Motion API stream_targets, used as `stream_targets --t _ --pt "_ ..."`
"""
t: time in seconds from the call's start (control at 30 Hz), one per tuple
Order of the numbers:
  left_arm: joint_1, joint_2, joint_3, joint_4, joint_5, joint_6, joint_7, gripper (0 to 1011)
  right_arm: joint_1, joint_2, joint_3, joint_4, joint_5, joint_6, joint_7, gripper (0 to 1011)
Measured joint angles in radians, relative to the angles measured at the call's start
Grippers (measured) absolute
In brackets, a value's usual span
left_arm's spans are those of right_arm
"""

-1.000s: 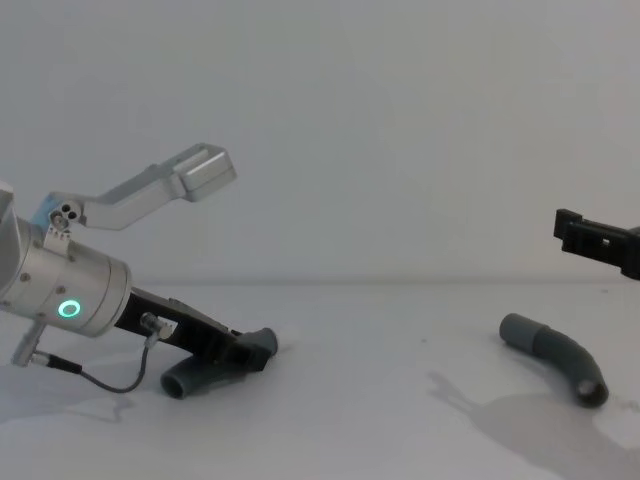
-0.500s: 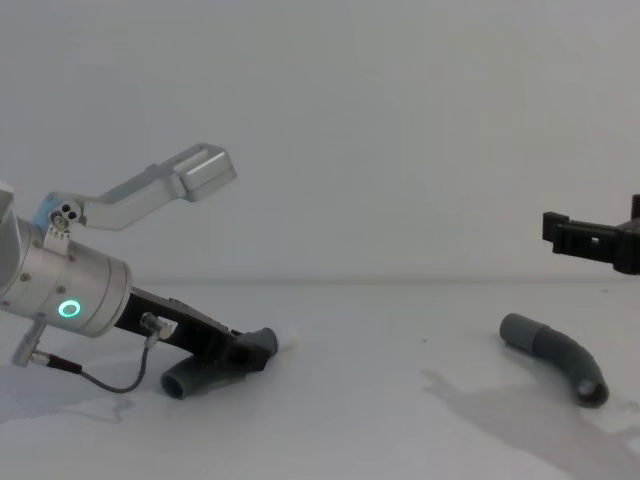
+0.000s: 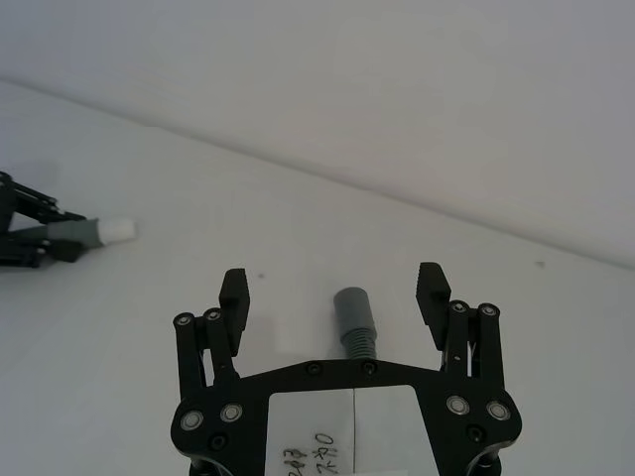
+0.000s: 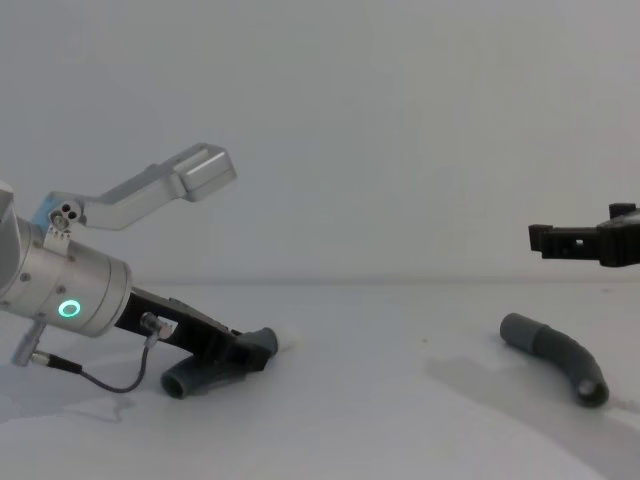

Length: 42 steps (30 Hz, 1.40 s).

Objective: Use both hands to pick up one end of the pipe from the table, align the ends, and insert them.

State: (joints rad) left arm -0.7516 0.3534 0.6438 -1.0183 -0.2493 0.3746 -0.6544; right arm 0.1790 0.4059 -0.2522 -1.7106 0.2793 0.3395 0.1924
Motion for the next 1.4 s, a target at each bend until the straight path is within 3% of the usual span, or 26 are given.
stream_targets --t 0.4,0.63,1.4 --pt "0.0 0.0 0.0 0.0 0.0 0.0 0.0 365 0.082 -0.034 -0.006 0.072 0.003 0.133 -0.003 1001" --pt "0.0 0.0 0.0 0.0 0.0 0.0 0.0 365 0.105 -0.051 -0.014 0.109 0.001 0.183 -0.01 1001" --pt "0.0 0.0 0.0 0.0 0.0 0.0 0.0 365 0.145 -0.077 -0.055 0.205 -0.042 0.225 -0.005 1001"
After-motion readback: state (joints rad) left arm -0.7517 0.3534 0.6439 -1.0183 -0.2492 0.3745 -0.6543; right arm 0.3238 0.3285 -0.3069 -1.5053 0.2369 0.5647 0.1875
